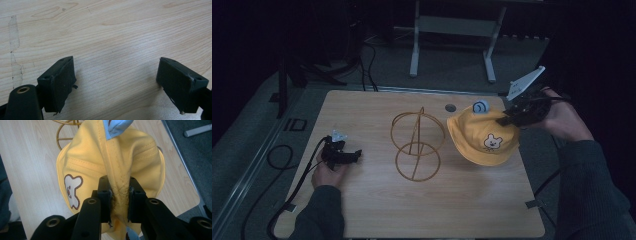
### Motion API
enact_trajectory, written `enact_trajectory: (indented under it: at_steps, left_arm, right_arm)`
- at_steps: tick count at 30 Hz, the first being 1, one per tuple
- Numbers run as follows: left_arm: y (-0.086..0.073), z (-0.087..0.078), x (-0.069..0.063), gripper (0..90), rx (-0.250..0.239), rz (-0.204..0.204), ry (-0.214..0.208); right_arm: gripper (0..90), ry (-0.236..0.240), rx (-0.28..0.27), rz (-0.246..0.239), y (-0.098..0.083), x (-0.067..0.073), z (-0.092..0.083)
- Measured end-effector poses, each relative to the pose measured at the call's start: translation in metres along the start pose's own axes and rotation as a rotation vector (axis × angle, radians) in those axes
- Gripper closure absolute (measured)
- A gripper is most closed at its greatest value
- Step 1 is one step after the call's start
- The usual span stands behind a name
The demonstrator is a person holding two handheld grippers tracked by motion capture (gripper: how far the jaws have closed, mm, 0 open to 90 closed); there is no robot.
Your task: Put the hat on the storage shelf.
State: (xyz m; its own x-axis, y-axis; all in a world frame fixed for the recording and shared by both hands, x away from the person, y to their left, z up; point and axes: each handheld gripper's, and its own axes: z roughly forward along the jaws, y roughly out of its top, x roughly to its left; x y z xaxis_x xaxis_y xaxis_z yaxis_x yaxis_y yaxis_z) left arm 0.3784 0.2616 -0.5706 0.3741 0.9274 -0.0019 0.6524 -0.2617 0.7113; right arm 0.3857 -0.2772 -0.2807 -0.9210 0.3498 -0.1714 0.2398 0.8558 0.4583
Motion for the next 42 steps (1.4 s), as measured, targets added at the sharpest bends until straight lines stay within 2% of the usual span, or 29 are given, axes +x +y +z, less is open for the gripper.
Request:
enact_trajectory:
  at_steps: [6, 16, 22, 27, 34, 39, 42]
  left_arm:
    - [0.000, 0.000, 0.000, 15.3, 0.000, 0.000, 0.000]
    - [0.000, 0.000, 0.000, 15.3, 0.000, 0.000, 0.000]
    - [0.000, 0.000, 0.000, 15.4, 0.000, 0.000, 0.000]
    - [0.000, 0.000, 0.000, 15.4, 0.000, 0.000, 0.000]
    - [0.000, 0.000, 0.000, 15.4, 0.000, 0.000, 0.000]
    - [0.000, 0.000, 0.000, 15.3, 0.000, 0.000, 0.000]
    - [0.000, 0.000, 0.000, 15.4, 0.000, 0.000, 0.000]
  right_arm:
    - [76.3, -0.003, -0.073, 0.001, 0.001, -0.001, -0.007]
    - [76.3, -0.010, -0.133, 0.008, 0.003, 0.000, -0.013]
    - [76.3, -0.014, -0.155, -0.003, 0.007, 0.001, -0.016]
    - [76.4, -0.013, -0.197, -0.008, 0.012, 0.003, -0.021]
    - [76.4, -0.011, -0.225, -0.029, 0.023, 0.007, -0.023]
    - [76.4, -0.008, -0.226, -0.049, 0.031, 0.010, -0.021]
    - [76.4, -0.007, -0.232, -0.064, 0.041, 0.012, -0.020]
